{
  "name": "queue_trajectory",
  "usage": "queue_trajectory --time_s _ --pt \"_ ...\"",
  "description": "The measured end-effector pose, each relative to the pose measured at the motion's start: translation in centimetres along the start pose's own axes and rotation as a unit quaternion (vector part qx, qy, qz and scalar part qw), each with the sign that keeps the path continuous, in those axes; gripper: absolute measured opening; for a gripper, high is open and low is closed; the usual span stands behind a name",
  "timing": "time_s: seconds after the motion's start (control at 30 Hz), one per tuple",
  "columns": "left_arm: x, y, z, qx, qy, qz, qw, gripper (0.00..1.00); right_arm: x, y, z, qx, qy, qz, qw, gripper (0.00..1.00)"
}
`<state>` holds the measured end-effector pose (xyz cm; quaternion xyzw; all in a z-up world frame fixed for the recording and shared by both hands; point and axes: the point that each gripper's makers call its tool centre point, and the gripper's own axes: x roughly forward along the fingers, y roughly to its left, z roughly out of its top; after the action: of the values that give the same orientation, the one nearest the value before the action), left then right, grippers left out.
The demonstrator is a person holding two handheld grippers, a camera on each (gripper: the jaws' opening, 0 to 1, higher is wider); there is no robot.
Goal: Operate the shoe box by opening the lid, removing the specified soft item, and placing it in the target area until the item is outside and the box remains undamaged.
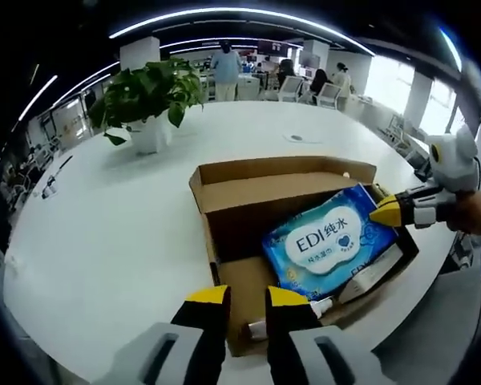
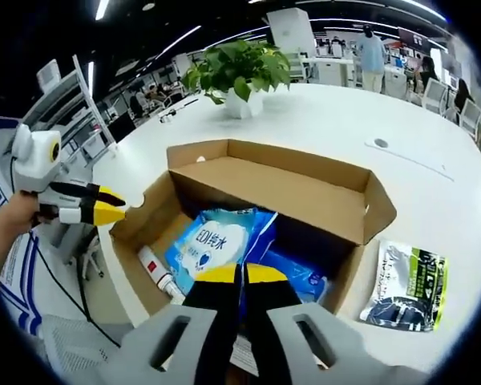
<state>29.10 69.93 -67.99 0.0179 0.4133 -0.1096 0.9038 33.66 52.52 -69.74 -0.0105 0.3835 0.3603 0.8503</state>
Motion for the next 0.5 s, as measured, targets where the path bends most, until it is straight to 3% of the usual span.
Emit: queue_trajectory --time_s 0.37,0.5 --pt "3.3 -2.9 -1.1 0.035 0.049 -0.049 0.997 0.25 0.0 -1.4 -1.3 0.012 0.009 -0.006 0.9999 0.0" --pt "4.4 -2.9 -1.2 0.038 0.055 -0.048 0.9966 0.28 0.1 -1.9 -1.7 0.02 0.01 -0.008 0.9997 0.0"
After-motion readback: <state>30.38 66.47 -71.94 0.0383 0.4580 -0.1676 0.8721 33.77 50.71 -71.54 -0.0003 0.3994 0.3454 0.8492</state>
